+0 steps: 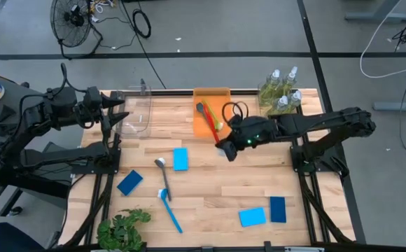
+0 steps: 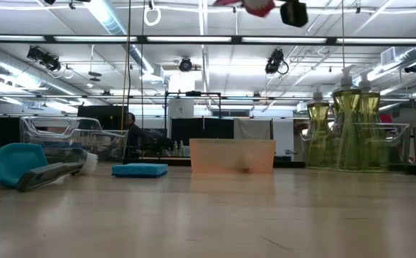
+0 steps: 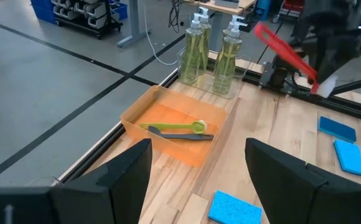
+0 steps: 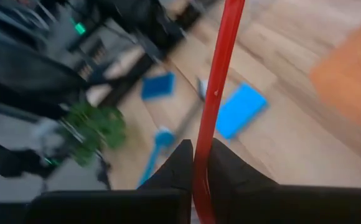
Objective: Pick & Place Kitchen Sink Supplies
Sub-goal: Put the red dish brush into the orange bin
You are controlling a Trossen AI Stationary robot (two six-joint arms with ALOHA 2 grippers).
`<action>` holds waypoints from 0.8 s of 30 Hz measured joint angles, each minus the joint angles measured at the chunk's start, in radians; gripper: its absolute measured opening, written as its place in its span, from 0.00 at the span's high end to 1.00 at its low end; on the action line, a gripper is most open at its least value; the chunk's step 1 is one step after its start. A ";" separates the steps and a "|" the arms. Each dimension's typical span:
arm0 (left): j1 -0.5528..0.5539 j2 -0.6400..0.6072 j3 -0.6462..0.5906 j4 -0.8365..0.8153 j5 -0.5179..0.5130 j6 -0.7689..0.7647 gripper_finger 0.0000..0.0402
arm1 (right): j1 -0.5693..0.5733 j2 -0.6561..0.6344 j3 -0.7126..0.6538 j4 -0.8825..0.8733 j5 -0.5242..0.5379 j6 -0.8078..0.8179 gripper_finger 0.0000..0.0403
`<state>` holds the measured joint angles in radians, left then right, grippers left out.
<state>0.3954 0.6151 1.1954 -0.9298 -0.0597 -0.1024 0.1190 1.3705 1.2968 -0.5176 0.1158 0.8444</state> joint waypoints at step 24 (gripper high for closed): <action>0.000 0.000 0.000 0.045 0.000 0.000 0.34 | -0.239 0.000 0.005 0.525 0.026 -0.049 0.94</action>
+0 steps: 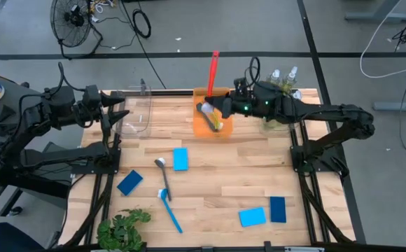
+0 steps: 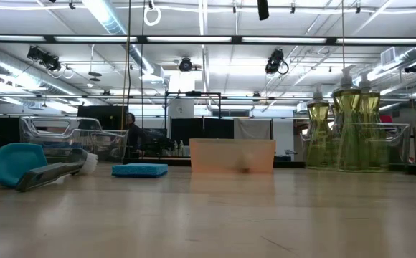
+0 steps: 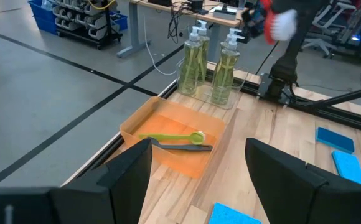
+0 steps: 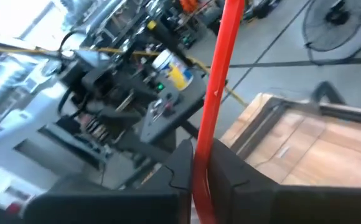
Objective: Pick & Place Kitchen Sink Supplies
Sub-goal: Put the red dish brush into the orange bin
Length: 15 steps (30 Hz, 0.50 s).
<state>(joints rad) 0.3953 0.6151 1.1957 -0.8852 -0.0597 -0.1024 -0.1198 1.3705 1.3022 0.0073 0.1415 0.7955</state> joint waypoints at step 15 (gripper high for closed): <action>0.000 0.000 0.000 0.000 0.000 0.000 0.34 | -0.228 0.011 0.000 -0.277 0.001 -0.039 0.94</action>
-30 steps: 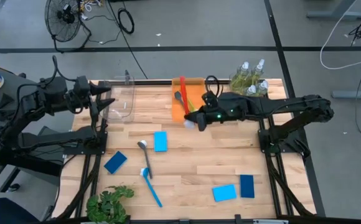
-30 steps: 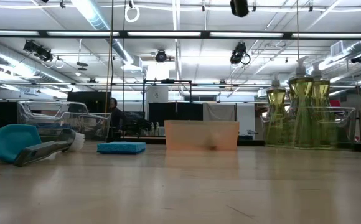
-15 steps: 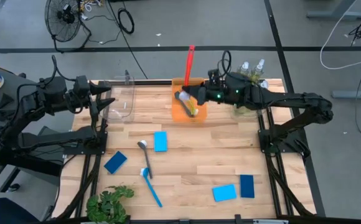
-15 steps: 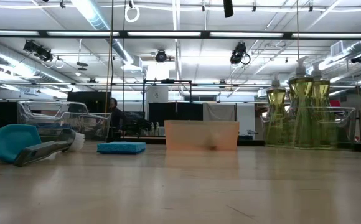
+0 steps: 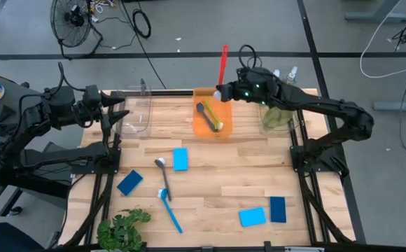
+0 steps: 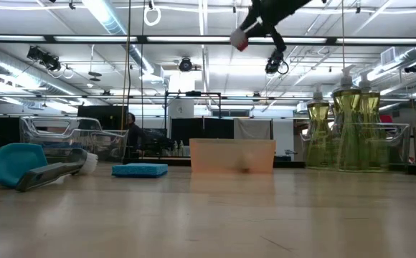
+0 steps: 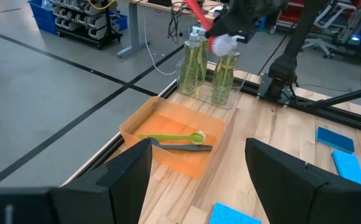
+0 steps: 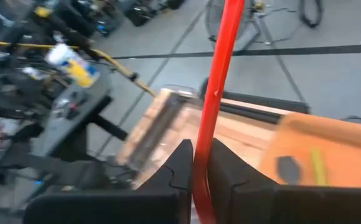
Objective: Pick & Place Kitchen Sink Supplies
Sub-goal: Put the red dish brush into the orange bin
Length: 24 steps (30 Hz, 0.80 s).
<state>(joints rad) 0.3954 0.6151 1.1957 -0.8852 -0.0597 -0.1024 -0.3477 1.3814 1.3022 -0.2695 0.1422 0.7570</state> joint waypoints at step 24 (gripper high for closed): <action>0.000 0.000 0.000 -0.002 -0.034 -0.018 0.34 | -0.109 0.261 0.000 -0.191 -0.124 -0.107 0.94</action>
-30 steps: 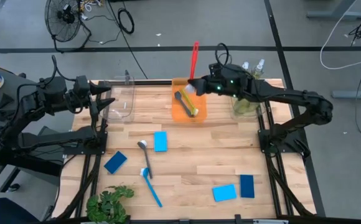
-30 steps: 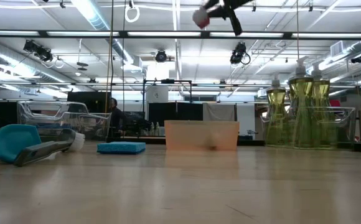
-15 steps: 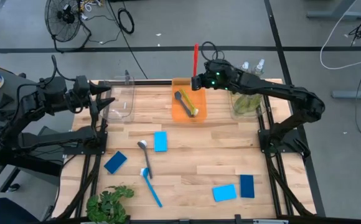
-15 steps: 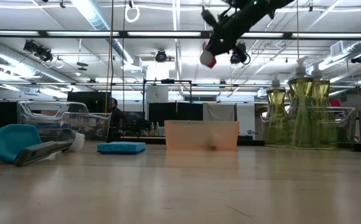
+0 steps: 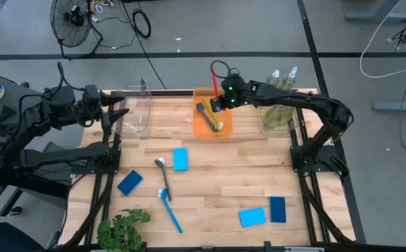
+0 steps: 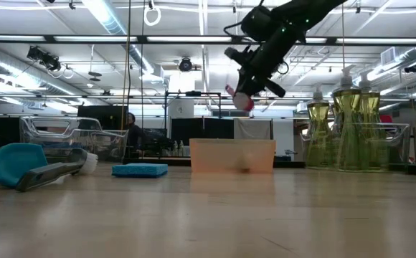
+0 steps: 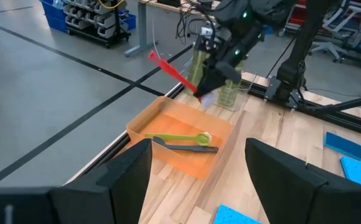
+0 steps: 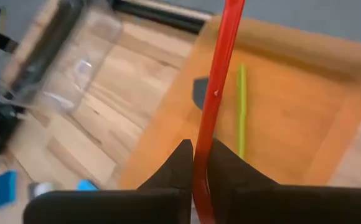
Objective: Pick & Place Kitchen Sink Supplies
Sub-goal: Put the red dish brush into the orange bin
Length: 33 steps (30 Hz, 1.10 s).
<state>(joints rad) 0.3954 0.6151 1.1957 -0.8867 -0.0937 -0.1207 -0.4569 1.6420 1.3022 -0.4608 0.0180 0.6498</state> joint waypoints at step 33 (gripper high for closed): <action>0.000 0.000 0.000 0.000 0.000 0.000 0.34 | -0.014 0.186 0.000 -0.095 -0.001 -0.057 0.86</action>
<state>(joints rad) 0.3954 0.6151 1.1957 -0.8867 -0.0933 -0.1203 -0.4709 1.8282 1.3018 -0.5556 0.0166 0.5931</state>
